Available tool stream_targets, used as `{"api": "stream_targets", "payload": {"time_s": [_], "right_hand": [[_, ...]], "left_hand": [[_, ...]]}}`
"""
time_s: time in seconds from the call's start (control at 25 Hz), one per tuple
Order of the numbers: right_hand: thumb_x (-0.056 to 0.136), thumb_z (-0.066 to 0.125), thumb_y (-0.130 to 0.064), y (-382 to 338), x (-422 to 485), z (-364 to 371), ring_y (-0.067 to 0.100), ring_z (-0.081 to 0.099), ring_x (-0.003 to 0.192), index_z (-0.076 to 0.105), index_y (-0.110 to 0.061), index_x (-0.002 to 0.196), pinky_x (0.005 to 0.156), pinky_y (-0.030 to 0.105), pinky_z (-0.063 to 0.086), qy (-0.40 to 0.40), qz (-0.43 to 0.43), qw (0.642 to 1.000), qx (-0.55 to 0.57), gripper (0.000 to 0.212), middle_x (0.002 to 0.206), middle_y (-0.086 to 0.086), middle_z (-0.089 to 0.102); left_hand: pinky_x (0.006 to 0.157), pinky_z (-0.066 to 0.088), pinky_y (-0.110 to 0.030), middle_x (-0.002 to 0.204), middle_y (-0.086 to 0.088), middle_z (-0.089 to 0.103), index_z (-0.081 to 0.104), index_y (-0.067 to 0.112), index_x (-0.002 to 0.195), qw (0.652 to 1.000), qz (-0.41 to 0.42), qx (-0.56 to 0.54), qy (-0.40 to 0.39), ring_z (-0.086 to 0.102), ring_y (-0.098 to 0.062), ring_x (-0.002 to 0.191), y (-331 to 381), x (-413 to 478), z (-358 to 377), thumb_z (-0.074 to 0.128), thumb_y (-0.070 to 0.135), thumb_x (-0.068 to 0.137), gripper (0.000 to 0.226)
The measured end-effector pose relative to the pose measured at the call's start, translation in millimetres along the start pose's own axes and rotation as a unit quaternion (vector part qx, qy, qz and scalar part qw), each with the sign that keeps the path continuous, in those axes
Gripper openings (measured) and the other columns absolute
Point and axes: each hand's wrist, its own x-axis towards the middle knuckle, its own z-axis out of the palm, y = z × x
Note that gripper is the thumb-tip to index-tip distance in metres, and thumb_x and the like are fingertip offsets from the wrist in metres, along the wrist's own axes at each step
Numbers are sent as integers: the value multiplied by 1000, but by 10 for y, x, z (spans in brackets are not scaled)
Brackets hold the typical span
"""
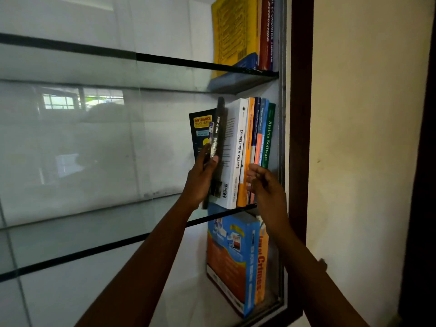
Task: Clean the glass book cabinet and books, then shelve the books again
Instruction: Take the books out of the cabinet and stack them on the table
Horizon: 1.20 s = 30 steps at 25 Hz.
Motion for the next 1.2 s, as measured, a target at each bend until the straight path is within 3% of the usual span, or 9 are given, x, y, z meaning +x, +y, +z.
{"api": "stream_targets", "payload": {"time_s": [0.12, 0.4, 0.52, 0.64, 0.72, 0.84, 0.96, 1.08, 1.2], "right_hand": [[95, 48, -12, -45, 23, 168, 5, 57, 104, 56, -23, 114, 87, 20, 50, -9, -13, 1000, 10, 23, 110, -6, 61], [95, 47, -9, -18, 34, 217, 7, 54, 110, 52, -17, 126, 94, 23, 48, 16, -20, 1000, -18, 32, 125, 2, 56], [94, 51, -11, -70, 26, 295, 4, 45, 112, 38, -14, 139, 90, 11, 41, 10, -22, 994, -108, 47, 125, -5, 46], [89, 59, -12, -118, 104, 444, 11, 48, 102, 40, -8, 136, 86, 18, 43, 46, -39, 986, -153, 51, 116, 3, 49], [86, 63, -10, -100, 127, 492, 14, 53, 94, 49, -6, 124, 81, 24, 47, 47, -80, 985, -144, 41, 107, 8, 56], [86, 63, -11, -109, 140, 517, 14, 58, 89, 54, -7, 119, 78, 21, 45, -18, -90, 982, -167, 34, 101, 9, 62], [92, 55, -19, -134, 171, 576, 22, 55, 112, 35, -14, 140, 85, 18, 40, -117, -61, 964, -230, 53, 127, 10, 55], [93, 53, -27, -116, 223, 631, 28, 55, 114, 15, -15, 147, 84, 22, 44, -124, -7, 961, -246, 67, 135, 12, 49], [94, 52, -28, -61, 287, 636, 31, 58, 111, 21, -13, 145, 93, 34, 48, -26, 17, 964, -263, 62, 131, 16, 53]], "left_hand": [[103, 42, -49, 138, -8, 48, 34, 23, 142, 995, -11, -98, 34, 48, -24, 124, -100, -57, -35, 34, 41, 97, 49], [87, 51, -31, 124, -3, 54, 42, 26, 129, 992, -10, -125, 14, 54, -19, 113, -88, -69, -42, 29, 34, 101, 32], [72, 53, -19, 120, -4, 57, 42, 18, 131, 989, -14, -139, 41, 58, -14, 104, -104, -99, -4, 27, 32, 101, 36], [88, 53, -36, 127, -12, 55, 40, 14, 136, 983, -23, -169, 62, 56, -25, 114, -118, -121, 40, 27, 33, 102, 42], [90, 53, -36, 124, -12, 57, 41, 13, 136, 980, -16, -188, 56, 59, -23, 112, -126, -134, 50, 27, 30, 102, 40], [78, 55, -23, 111, -4, 62, 46, 18, 127, 980, -8, -182, 76, 64, -12, 96, -115, -172, 38, 27, 29, 102, 33], [80, 55, -26, 112, -6, 62, 46, 19, 125, 972, -25, -209, 102, 64, -13, 96, -108, -223, 1, 25, 30, 102, 32], [97, 45, -34, 136, -11, 50, 29, 22, 143, 989, 11, -87, 121, 54, -20, 117, -28, -257, -16, 28, 27, 102, 41], [97, 37, -27, 147, -8, 37, 4, 34, 144, 981, 94, 93, 144, 47, -19, 123, 39, -263, -84, 36, 17, 100, 57]]}}
